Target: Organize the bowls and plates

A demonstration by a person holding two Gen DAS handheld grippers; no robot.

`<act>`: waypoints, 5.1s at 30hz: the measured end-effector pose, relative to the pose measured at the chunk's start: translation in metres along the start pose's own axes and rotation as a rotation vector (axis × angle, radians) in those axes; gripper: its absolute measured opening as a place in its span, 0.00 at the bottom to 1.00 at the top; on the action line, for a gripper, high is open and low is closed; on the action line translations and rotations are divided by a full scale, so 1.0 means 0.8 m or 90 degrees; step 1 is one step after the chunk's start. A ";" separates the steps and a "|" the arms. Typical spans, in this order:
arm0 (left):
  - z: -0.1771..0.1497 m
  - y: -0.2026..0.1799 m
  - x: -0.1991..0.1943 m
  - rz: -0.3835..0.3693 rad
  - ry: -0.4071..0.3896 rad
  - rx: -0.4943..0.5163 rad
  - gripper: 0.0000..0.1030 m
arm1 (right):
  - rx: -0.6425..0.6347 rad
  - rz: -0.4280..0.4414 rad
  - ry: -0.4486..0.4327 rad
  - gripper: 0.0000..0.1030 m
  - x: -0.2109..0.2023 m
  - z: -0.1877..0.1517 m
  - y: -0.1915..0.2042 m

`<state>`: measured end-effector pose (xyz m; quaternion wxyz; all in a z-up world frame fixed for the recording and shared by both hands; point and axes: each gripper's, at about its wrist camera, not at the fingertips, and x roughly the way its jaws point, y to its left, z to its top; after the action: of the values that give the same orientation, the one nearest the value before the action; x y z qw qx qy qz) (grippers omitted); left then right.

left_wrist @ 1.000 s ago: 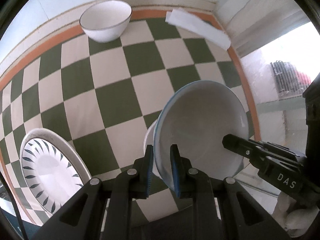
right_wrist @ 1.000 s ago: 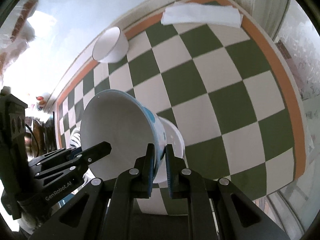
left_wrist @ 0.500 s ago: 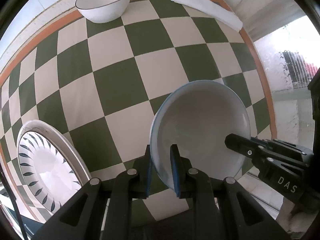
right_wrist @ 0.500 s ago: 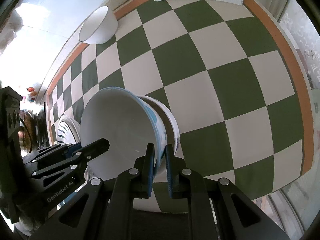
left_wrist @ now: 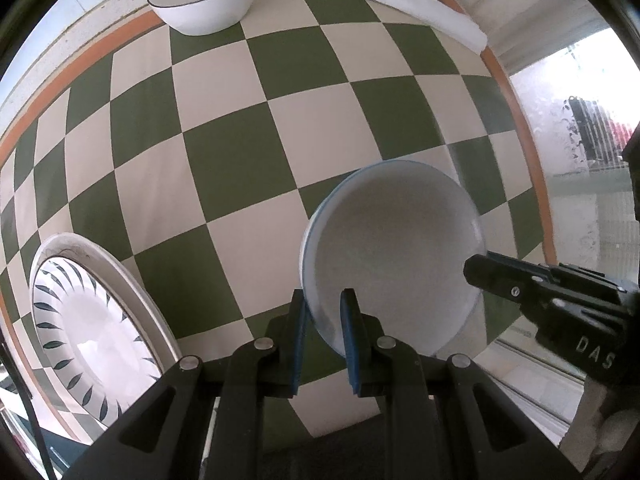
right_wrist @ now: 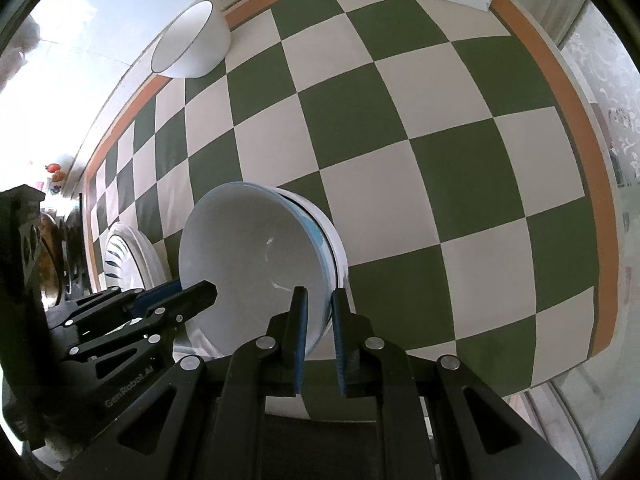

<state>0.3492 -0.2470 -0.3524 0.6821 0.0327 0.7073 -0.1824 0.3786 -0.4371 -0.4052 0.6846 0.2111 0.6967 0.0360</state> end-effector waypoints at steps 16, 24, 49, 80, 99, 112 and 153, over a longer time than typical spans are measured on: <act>0.125 0.131 -0.087 0.007 -0.115 -0.197 0.19 | -0.036 0.102 -0.076 0.36 -0.068 0.142 0.052; 0.214 0.197 -0.063 -0.003 -0.092 -0.264 0.19 | -0.053 0.103 -0.086 0.36 -0.016 0.270 0.101; 0.260 0.178 -0.016 0.026 -0.097 -0.167 0.14 | -0.059 0.048 -0.035 0.10 0.092 0.337 0.141; 0.070 0.049 -0.117 -0.033 -0.166 -0.017 0.14 | -0.053 0.031 -0.135 0.10 -0.088 0.082 0.081; -0.008 0.003 -0.070 -0.033 -0.100 0.033 0.14 | 0.014 0.038 -0.098 0.12 -0.069 -0.042 0.015; -0.010 -0.001 -0.030 -0.007 -0.054 0.023 0.14 | 0.015 0.024 -0.062 0.12 -0.035 -0.036 -0.001; -0.109 0.012 -0.119 0.051 -0.192 -0.040 0.82 | -0.094 -0.041 -0.128 0.41 -0.104 -0.108 0.046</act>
<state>0.2752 -0.1925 -0.2608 0.7882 0.0118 0.6001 -0.1359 0.3015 -0.4116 -0.3098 0.7655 0.1405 0.6264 0.0439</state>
